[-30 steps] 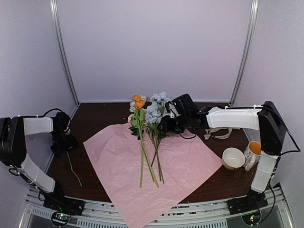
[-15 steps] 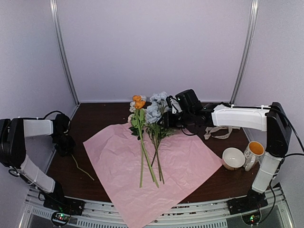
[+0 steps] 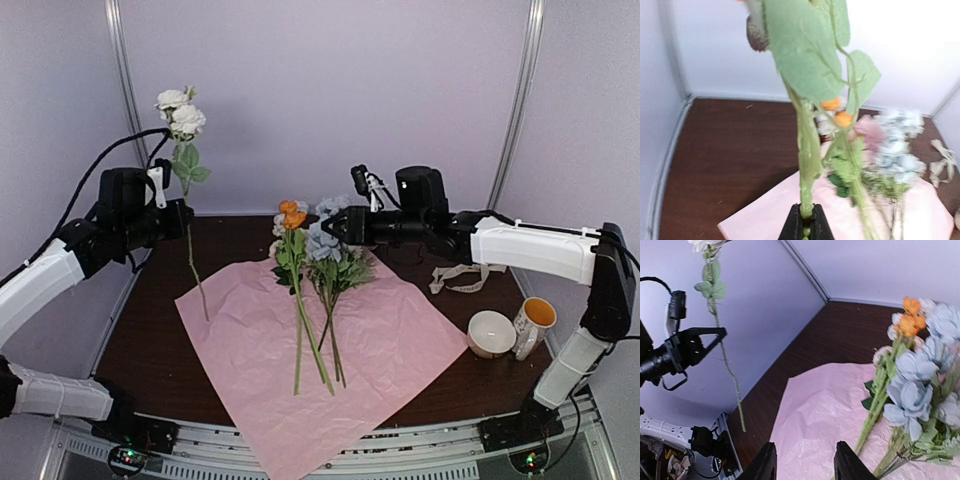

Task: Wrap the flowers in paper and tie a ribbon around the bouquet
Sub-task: Pass from the left arm to the right, then place the fake flower on the flattened wrapping paper.

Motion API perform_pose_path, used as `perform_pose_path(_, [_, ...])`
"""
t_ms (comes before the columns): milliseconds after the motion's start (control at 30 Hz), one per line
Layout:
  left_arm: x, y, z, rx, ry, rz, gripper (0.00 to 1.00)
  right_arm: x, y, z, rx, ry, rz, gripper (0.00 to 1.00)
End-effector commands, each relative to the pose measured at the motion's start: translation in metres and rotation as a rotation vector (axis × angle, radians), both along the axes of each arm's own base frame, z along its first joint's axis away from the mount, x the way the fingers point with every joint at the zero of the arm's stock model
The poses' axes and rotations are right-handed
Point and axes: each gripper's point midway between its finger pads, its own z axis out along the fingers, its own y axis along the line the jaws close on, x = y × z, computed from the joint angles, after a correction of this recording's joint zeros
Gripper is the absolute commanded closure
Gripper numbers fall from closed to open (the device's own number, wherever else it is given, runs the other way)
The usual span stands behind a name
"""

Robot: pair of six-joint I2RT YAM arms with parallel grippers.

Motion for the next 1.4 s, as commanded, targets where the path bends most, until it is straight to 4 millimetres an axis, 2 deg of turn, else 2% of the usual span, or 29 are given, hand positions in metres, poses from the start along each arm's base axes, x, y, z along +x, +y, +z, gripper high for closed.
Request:
perform_pose_path(0, [-0.030,-0.140,0.070,-0.087,-0.303,-0.603,1.00,-0.046,0.020,0.095,0.253,-0.234,0.230,0.58])
perform_pose_path(67, [-0.048,-0.185,0.078,-0.141,-0.328,-0.773,1.00,-0.057,0.026,0.115,0.316,-0.263,0.277,0.55])
perform_pose_path(167, [-0.067,-0.226,0.087,-0.204,-0.350,-0.947,1.00,-0.062,0.036,0.126,0.358,-0.267,0.305,0.52])
perform_pose_path(300, [-0.084,-0.257,0.089,-0.203,-0.360,-1.061,1.00,-0.051,0.045,0.123,0.362,-0.219,0.267,0.48])
perform_pose_path(433, [-0.089,-0.266,0.082,-0.223,-0.341,-1.089,1.00,-0.051,0.045,0.129,0.399,-0.219,0.265,0.48])
perform_pose_path(467, [-0.089,-0.266,0.079,-0.227,-0.332,-1.089,1.00,-0.050,0.045,0.128,0.395,-0.216,0.255,0.55])
perform_pose_path(600, [-0.095,-0.268,0.072,-0.235,-0.303,-1.122,1.00,-0.039,0.044,0.116,0.348,-0.184,0.200,0.99])
perform_pose_path(633, [-0.095,-0.267,0.069,-0.225,-0.293,-1.122,1.00,-0.032,0.041,0.111,0.335,-0.168,0.164,1.00])
perform_pose_path(667, [-0.094,-0.265,0.068,-0.212,-0.281,-1.112,0.93,-0.025,0.038,0.103,0.314,-0.141,0.122,1.00])
perform_pose_path(700, [-0.092,-0.260,0.063,-0.196,-0.258,-1.090,0.68,-0.016,0.034,0.094,0.286,-0.114,0.077,1.00])
perform_pose_path(733, [-0.089,-0.254,0.058,-0.181,-0.233,-1.071,0.49,-0.007,0.030,0.084,0.255,-0.088,0.034,1.00])
perform_pose_path(767, [-0.084,-0.247,0.052,-0.170,-0.206,-1.049,0.37,0.002,0.027,0.069,0.206,-0.047,-0.004,1.00])
perform_pose_path(800, [-0.076,-0.237,0.044,-0.150,-0.169,-1.009,0.30,0.010,0.024,0.051,0.142,-0.004,-0.045,1.00])
perform_pose_path(833, [-0.066,-0.223,0.029,-0.118,-0.106,-0.948,0.27,0.019,0.024,0.023,0.057,0.052,-0.085,1.00])
perform_pose_path(933, [-0.020,-0.167,-0.013,-0.025,0.051,-0.727,0.21,0.030,0.026,-0.031,-0.083,0.134,-0.115,1.00])
perform_pose_path(967, [-0.004,-0.145,-0.031,0.003,0.115,-0.640,0.19,0.033,0.027,-0.045,-0.108,0.160,-0.126,1.00])
perform_pose_path(1033, [0.033,-0.083,-0.071,0.065,0.265,-0.405,0.13,0.038,0.029,-0.067,-0.161,0.192,-0.143,1.00])
perform_pose_path(1100, [0.052,-0.039,-0.115,0.116,0.414,-0.275,0.10,0.044,0.029,-0.086,-0.220,0.208,-0.168,0.99])
perform_pose_path(1133, [0.059,-0.024,-0.138,0.128,0.482,-0.232,0.09,0.046,0.029,-0.095,-0.247,0.217,-0.176,0.98])
perform_pose_path(1167, [0.065,-0.013,-0.159,0.131,0.545,-0.202,0.08,0.047,0.029,-0.104,-0.273,0.226,-0.180,0.97])
perform_pose_path(1200, [0.069,-0.009,-0.183,0.122,0.606,-0.202,0.08,0.047,0.030,-0.110,-0.296,0.235,-0.179,0.95])
perform_pose_path(1233, [0.072,-0.006,-0.199,0.113,0.644,-0.197,0.07,0.045,0.031,-0.118,-0.322,0.245,-0.173,0.94])
perform_pose_path(1300, [0.077,-0.012,-0.216,0.080,0.673,-0.214,0.06,0.040,0.031,-0.131,-0.370,0.256,-0.171,0.88])
perform_pose_path(1367, [0.082,-0.025,-0.222,0.029,0.647,-0.260,0.03,0.037,0.028,-0.141,-0.396,0.279,-0.178,0.73])
